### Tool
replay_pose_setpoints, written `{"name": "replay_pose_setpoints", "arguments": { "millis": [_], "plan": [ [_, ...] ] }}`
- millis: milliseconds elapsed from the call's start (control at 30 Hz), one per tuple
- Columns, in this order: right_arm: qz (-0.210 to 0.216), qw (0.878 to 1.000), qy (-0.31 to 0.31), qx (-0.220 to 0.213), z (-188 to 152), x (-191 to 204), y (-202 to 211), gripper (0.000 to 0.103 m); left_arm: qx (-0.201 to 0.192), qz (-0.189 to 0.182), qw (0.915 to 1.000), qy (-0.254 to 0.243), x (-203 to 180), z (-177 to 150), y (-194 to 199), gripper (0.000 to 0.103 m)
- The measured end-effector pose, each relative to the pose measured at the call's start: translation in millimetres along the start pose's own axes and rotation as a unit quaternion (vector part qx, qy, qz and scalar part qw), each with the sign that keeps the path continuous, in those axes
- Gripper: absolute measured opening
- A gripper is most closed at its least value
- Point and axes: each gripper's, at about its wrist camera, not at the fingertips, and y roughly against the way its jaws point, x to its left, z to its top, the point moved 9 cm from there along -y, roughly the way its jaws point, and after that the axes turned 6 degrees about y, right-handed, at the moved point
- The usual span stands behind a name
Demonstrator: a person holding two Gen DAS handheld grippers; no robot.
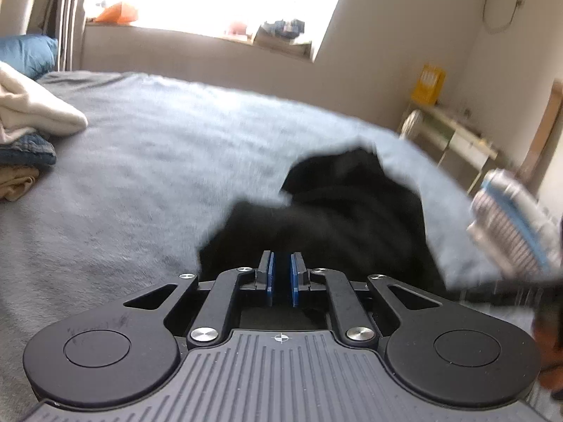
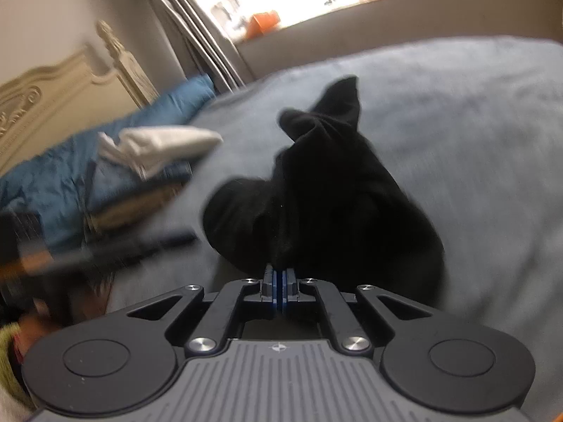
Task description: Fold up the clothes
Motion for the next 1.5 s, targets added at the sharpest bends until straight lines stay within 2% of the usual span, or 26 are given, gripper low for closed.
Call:
{"name": "replay_pose_setpoints", "arguments": {
  "millis": [100,233,333,400,433,500,567,667,733,767,800,933,967,1033,1067,1200,1300,1400,1500],
  "plan": [
    [-0.020,0.999,-0.021,0.034,-32.2,-13.5,4.2,0.002,0.003,-0.004,1.0000,-0.001,-0.9,1.7,-5.0,0.012],
    [-0.050,0.994,-0.050,0.080,-65.2,-31.6,10.7,0.003,0.067,0.002,0.9975,-0.023,-9.5,-15.7,-42.5,0.037],
    [-0.072,0.994,-0.018,0.083,-60.3,-31.1,22.9,0.005,0.111,0.020,0.9924,-0.048,-15.7,-39.7,-66.0,0.050],
    [-0.087,0.993,0.016,0.077,-49.9,-29.7,32.6,0.006,0.122,0.038,0.9897,-0.064,-19.1,-51.3,-74.0,0.050],
    [-0.095,0.992,0.033,0.074,-44.6,-28.9,37.4,0.008,0.118,0.044,0.9893,-0.074,-21.2,-53.9,-76.1,0.050],
    [-0.108,0.989,0.078,0.059,-23.7,-22.9,38.5,0.031,0.111,0.044,0.9894,-0.082,-23.6,-58.0,-73.9,0.043],
    [-0.119,0.985,0.120,0.035,-1.7,-14.0,33.1,0.043,0.113,0.034,0.9900,-0.077,-27.8,-59.8,-71.5,0.021],
    [-0.104,0.981,0.161,0.001,35.9,3.1,15.9,0.047,0.113,0.020,0.9897,-0.085,-33.9,-61.1,-64.4,0.005],
    [-0.071,0.982,0.177,-0.010,57.3,18.8,-6.1,0.052,0.114,0.000,0.9887,-0.097,-40.1,-64.7,-56.5,0.003],
    [-0.056,0.982,0.183,-0.009,63.6,25.2,-19.0,0.058,0.117,-0.009,0.9877,-0.104,-42.9,-67.6,-54.2,0.002],
    [-0.046,0.981,0.188,0.000,67.6,29.6,-34.8,0.059,0.121,-0.016,0.9865,-0.109,-44.9,-71.5,-53.0,0.001],
    [-0.047,0.976,0.202,0.072,65.3,28.1,-105.4,0.058,0.136,-0.034,0.9832,-0.117,-47.1,-86.7,-49.4,0.000],
    [-0.053,0.974,0.202,0.086,62.4,24.8,-116.4,0.055,0.136,-0.038,0.9834,-0.114,-46.0,-87.5,-47.7,0.000],
    [-0.045,0.975,0.197,0.088,56.7,21.3,-123.4,0.036,0.134,-0.056,0.9845,-0.098,-42.0,-84.1,-40.9,0.001],
    [-0.036,0.977,0.194,0.083,55.5,21.5,-121.0,0.022,0.131,-0.066,0.9853,-0.088,-39.5,-81.6,-35.9,0.001],
    [0.003,0.985,0.172,0.028,52.6,26.7,-72.5,0.015,0.097,-0.108,0.9885,-0.044,-24.0,-60.0,-9.5,0.001],
    [0.060,0.989,0.138,0.000,42.0,31.6,-29.1,0.014,0.078,-0.127,0.9888,-0.004,-8.3,-42.3,2.0,0.002],
    [0.101,0.989,0.104,0.004,18.2,29.4,11.8,0.014,0.069,-0.130,0.9888,0.026,4.2,-28.6,1.7,0.002],
    [0.109,0.989,0.089,0.050,-17.2,22.1,37.3,0.014,0.072,-0.131,0.9878,0.043,6.3,-20.5,-9.3,0.003]
  ]
}}
